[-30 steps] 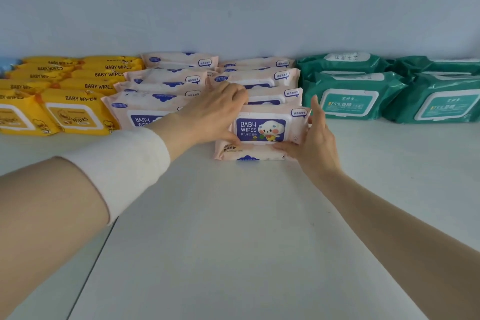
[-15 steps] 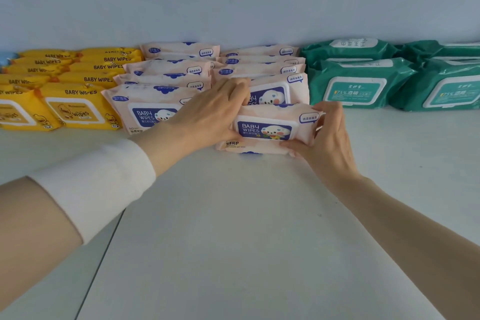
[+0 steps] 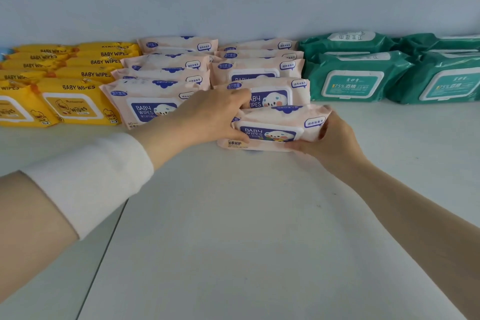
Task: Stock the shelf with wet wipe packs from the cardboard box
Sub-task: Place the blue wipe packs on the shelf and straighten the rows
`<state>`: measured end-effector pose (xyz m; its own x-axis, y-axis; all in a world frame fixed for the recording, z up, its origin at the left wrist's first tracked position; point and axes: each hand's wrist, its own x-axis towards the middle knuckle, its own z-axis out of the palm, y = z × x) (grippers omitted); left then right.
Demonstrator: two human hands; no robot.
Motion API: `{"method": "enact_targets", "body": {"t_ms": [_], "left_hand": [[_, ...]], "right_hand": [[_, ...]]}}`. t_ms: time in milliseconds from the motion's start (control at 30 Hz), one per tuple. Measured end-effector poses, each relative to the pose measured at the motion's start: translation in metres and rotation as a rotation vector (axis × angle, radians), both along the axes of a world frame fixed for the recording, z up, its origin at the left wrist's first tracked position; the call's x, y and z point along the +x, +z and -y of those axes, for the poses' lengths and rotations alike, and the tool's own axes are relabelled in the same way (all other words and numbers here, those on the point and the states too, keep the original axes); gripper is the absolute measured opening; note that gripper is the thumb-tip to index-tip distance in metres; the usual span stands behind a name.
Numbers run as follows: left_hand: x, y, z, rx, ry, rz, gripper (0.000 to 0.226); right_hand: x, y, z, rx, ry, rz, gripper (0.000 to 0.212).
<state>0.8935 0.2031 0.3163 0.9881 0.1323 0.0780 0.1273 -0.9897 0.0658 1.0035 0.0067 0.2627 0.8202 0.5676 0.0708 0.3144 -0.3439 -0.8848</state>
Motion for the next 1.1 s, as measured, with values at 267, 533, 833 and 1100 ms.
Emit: {"method": "enact_targets", "body": {"t_ms": [267,533,833,1100], "left_hand": [[0.014,0.01,-0.006,-0.133,0.06,-0.037,0.076],[0.038,0.018,-0.014,-0.018,0.156,-0.219,0.104],[0.018,0.012,-0.007,0.115,0.009,0.029,0.084],[0.03,0.015,-0.026,0.176,0.068,-0.073,0.105]], "right_hand": [[0.014,0.006,-0.01,-0.029,-0.058,-0.106,0.04],[0.02,0.009,-0.023,-0.107,-0.109,-0.195,0.047],[-0.004,-0.005,-0.019,0.022,-0.135,0.113,0.052],[0.016,0.003,-0.046,-0.071,-0.14,0.088,0.056]]}}
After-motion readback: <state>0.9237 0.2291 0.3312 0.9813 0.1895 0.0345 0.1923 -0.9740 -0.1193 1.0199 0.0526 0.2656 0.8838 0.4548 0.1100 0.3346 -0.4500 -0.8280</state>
